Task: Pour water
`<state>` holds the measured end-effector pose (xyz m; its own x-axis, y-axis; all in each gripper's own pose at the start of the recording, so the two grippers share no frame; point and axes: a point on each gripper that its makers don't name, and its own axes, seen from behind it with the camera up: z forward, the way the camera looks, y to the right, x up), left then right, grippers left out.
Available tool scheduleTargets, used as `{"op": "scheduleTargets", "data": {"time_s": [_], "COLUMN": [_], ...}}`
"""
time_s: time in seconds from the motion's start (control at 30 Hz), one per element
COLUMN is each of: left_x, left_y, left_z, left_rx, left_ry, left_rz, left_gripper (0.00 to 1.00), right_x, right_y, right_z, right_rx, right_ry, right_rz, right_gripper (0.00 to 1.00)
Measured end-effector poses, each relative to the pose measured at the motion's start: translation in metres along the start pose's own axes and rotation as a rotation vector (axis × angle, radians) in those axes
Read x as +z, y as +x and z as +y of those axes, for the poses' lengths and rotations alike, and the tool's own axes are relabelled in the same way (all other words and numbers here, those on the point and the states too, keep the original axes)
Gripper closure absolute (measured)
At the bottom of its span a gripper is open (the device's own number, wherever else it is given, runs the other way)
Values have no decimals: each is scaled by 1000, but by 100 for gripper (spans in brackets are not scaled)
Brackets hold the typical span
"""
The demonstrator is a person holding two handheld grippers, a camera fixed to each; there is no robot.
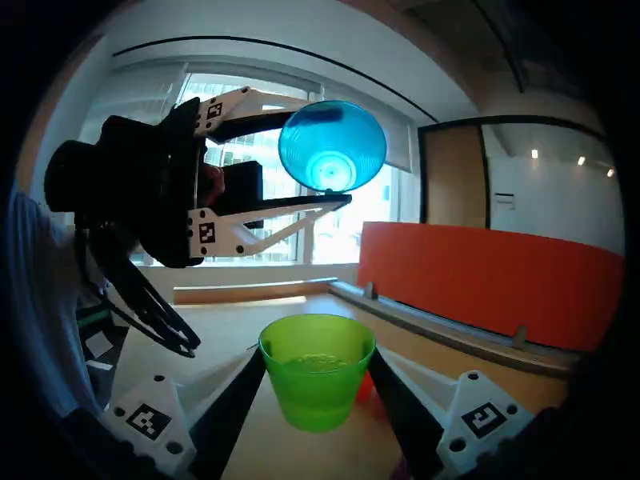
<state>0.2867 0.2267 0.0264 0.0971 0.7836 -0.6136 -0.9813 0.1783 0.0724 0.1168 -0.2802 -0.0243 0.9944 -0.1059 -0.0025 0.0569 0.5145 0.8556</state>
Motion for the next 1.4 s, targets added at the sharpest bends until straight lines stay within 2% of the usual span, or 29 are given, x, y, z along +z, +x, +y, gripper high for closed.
{"op": "scheduleTargets", "data": {"time_s": [0.2, 0.4, 0.77, 1.13, 1.4], "left_x": [0, -1, -2, -8, -9], "left_y": [-10, -24, -37, -48, -48], "left_z": [5, 10, 10, 6, 5], "left_rx": [-196, -418, -809, -1109, -1278], "left_ry": [-9, -17, -46, -56, -73], "left_rz": [-26, -48, -73, -77, -58], "left_gripper": [16, 16, 15, 15, 14], "right_x": [0, -1, -7, -10, -13], "right_y": [0, 2, 7, 11, 15], "right_z": [0, -1, -1, -2, -1], "right_rx": [-2, -6, -6, -8, -7], "right_ry": [-2, -4, -11, -15, -20], "right_rz": [2, 5, 15, 25, 33], "right_gripper": [10, 10, 10, 10, 10]}}
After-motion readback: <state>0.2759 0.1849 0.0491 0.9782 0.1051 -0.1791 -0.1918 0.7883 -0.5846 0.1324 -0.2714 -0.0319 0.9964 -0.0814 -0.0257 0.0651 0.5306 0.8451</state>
